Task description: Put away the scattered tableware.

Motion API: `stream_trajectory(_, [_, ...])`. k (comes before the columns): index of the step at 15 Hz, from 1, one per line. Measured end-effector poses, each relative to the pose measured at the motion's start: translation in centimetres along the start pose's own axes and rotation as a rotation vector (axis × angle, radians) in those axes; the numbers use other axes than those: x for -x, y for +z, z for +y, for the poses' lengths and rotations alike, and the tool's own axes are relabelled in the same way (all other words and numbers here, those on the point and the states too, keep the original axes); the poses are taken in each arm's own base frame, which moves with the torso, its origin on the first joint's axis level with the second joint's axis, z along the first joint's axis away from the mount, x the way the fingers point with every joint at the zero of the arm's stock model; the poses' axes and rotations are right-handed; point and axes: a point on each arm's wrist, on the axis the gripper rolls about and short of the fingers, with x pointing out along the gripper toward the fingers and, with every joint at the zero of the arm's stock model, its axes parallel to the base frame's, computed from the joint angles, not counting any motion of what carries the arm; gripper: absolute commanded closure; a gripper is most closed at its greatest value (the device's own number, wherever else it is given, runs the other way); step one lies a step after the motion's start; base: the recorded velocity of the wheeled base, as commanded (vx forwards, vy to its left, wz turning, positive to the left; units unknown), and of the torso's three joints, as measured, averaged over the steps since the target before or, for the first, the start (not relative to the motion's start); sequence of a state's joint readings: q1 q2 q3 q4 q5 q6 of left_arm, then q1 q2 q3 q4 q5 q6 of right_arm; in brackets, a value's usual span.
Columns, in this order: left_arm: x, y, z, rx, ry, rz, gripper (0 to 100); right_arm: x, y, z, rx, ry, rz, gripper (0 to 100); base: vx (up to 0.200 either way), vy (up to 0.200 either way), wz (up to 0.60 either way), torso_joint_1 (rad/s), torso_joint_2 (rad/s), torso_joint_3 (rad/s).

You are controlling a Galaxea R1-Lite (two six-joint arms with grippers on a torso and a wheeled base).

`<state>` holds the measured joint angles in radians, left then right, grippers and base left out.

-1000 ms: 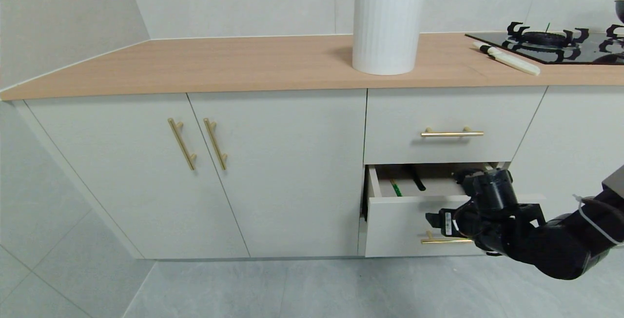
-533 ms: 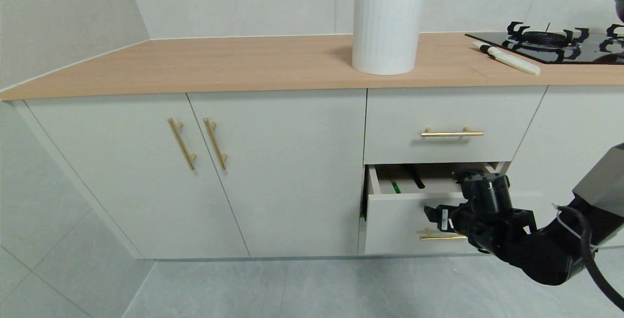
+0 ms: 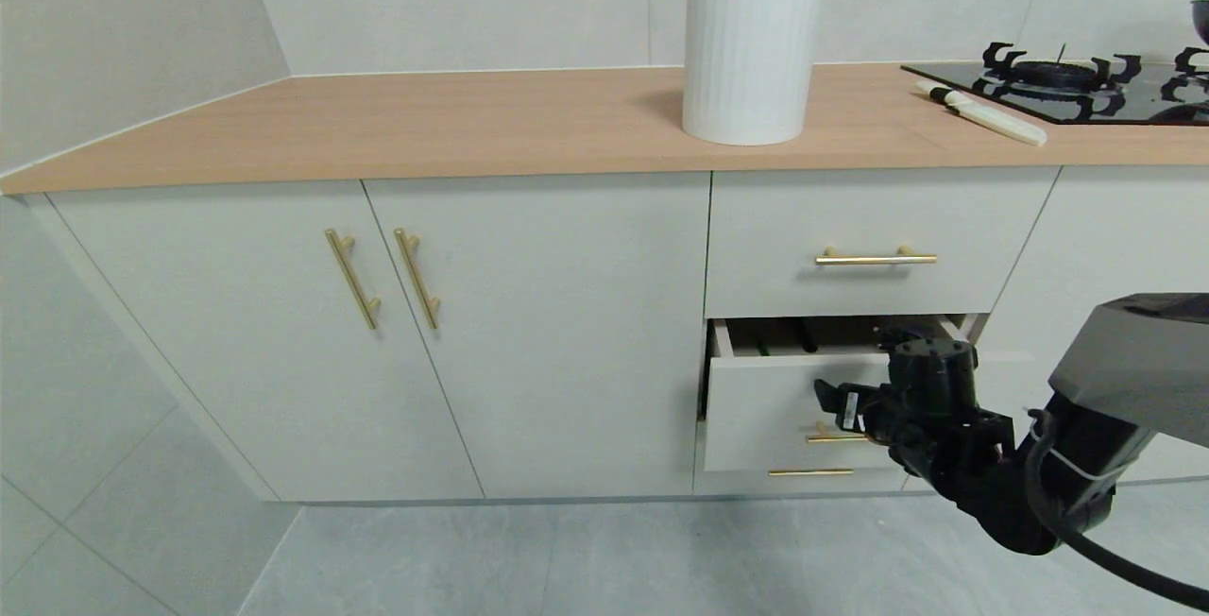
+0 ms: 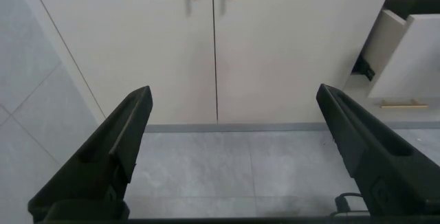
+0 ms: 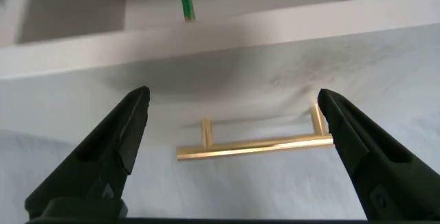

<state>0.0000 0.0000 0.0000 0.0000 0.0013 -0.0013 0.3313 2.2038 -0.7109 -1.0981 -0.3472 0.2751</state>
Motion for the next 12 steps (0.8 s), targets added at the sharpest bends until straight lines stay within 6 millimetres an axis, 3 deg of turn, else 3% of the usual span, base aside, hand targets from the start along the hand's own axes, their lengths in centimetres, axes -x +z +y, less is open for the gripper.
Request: stream_trajectory(12, [0.0, 0.0, 0.0, 0.0, 0.0, 0.0, 0, -5.5, -0.3, -0.2, -0.064, -0.152, -0.166, 0, 0.0, 0.0, 0.0, 0.0, 0.0, 0.0])
